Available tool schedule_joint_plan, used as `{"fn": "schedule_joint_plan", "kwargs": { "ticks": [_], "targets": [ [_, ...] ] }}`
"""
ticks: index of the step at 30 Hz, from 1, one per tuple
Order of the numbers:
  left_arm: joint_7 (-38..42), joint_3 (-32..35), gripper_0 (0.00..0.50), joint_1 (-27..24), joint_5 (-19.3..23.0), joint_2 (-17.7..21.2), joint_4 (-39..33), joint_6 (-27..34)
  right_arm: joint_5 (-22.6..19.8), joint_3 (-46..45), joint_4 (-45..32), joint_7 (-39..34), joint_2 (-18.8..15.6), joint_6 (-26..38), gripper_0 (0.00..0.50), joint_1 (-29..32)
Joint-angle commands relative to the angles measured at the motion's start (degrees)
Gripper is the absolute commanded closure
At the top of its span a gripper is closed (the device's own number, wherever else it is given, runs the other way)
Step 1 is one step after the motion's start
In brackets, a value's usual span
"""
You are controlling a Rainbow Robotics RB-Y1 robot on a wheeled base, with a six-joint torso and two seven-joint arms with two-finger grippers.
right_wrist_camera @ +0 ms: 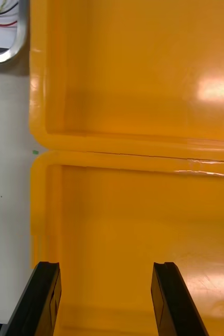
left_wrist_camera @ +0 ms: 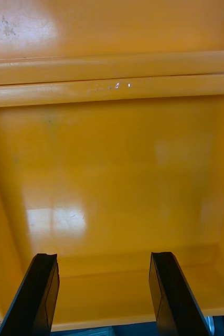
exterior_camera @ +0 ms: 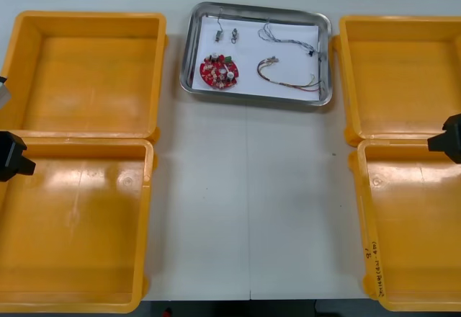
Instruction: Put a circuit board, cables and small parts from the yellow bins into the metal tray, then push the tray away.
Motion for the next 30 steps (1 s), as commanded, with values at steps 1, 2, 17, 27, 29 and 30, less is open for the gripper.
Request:
{"fn": "schedule_joint_plan", "kwargs": {
  "ticks": [1,2,17,27,29,30],
  "targets": [
    [1.1,1.9,0.0,0.9,0.4,2.3,-1.5,0.3,0.4,-5.0,2.1,-0.5,-2.1,0.2,0.0,2.4],
    [1.1,1.9,0.0,0.9,0.4,2.3,-1.5,0.3,0.4,-5.7,2.9,-0.3,-2.1,0.2,0.0,2.8],
    [1.1,1.9,0.0,0.9,0.4,2.3,-1.5,0.3,3.5,-8.7,14.6,6.8,-2.1,-1.1,0.0,3.3],
    [1.1,1.9,0.0,0.9,0.4,2.3,-1.5,0.3,3.3,-7.6,16.6,6.9,-2.1,-2.5,0.0,1.5],
    [1.1,1.9,0.0,0.9,0.4,2.3,-1.5,0.3,3.2,-7.1,16.7,6.9,-2.1,-2.5,0.0,1.1],
    [1.1,1.9,0.0,0.9,0.4,2.3,-1.5,0.3,3.0,-6.7,16.7,6.9,-2.1,-2.5,0.0,0.9]
  ]
}}
